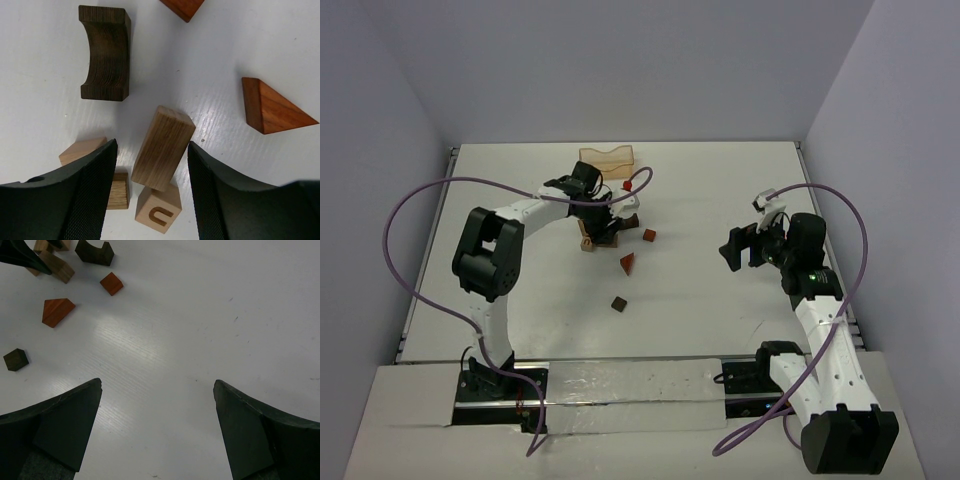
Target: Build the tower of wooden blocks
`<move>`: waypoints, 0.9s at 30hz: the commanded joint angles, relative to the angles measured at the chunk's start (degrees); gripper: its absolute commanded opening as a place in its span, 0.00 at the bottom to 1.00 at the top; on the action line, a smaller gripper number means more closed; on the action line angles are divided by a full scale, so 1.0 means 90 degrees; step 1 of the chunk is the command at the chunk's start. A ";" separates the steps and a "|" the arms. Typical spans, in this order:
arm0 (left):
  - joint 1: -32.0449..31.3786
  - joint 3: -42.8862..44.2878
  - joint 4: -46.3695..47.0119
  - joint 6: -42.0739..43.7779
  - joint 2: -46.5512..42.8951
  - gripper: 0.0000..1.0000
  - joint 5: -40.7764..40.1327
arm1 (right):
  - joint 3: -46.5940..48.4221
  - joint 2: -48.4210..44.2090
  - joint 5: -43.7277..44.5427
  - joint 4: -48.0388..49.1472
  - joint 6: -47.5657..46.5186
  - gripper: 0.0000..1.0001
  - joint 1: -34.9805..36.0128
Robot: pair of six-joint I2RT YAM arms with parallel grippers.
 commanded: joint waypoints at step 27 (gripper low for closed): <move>0.0857 0.0640 0.0147 -0.1312 -0.0808 0.00 -0.0043 | 0.0374 -0.0003 -0.0023 0.0073 0.0070 1.00 -0.0034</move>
